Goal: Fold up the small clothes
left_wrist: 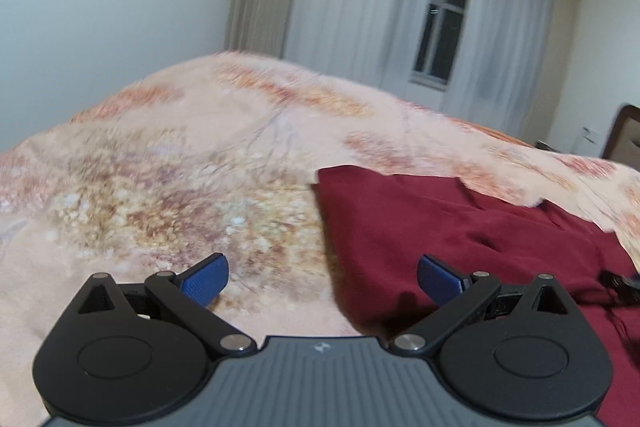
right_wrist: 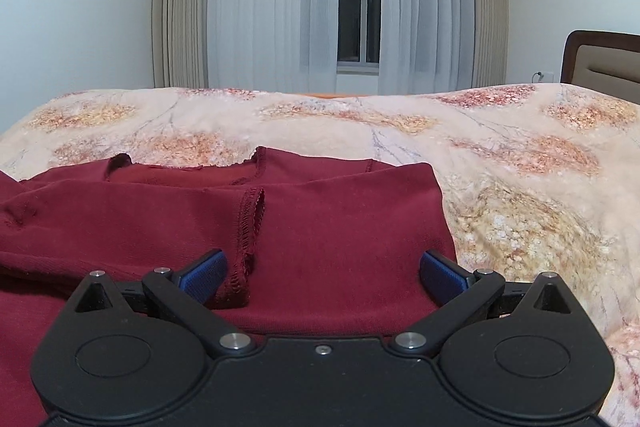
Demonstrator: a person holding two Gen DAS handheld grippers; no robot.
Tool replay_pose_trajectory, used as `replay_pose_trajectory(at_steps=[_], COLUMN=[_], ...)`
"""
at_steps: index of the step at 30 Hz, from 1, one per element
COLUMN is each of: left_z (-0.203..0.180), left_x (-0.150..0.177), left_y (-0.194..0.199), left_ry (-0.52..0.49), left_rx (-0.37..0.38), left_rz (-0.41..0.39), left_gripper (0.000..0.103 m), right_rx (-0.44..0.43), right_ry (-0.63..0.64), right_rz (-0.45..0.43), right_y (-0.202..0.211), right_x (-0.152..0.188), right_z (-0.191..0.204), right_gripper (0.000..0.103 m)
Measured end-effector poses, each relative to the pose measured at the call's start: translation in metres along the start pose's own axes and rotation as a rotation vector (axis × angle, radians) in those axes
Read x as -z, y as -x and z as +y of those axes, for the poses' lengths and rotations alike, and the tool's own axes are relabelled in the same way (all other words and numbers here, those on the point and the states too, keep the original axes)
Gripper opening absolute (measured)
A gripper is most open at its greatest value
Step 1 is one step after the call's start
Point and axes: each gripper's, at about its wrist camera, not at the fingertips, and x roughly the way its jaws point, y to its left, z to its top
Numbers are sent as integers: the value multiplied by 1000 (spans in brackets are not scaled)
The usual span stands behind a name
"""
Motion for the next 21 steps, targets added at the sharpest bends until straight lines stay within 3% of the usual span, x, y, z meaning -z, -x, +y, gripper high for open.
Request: replay_pose_trajectory(at_steps=[6, 9, 19, 21], left_z=[-37, -54, -31, -27], left_x=[18, 24, 9, 9], left_y=[-6, -18, -14, -16], left_ry=[-198, -293, -96, -69], left_rx=[19, -88, -168, -195], left_rz=[73, 110, -31, -22], left_gripper=[103, 103, 103, 103], right_rx=[15, 13, 12, 11], right_ry=[28, 25, 26, 26], right_rz=[-10, -9, -6, -6], right_y=[0, 0, -1, -1], right_x=[2, 2, 3, 3], right_z=[6, 5, 5, 5], right_gripper=[103, 103, 103, 103])
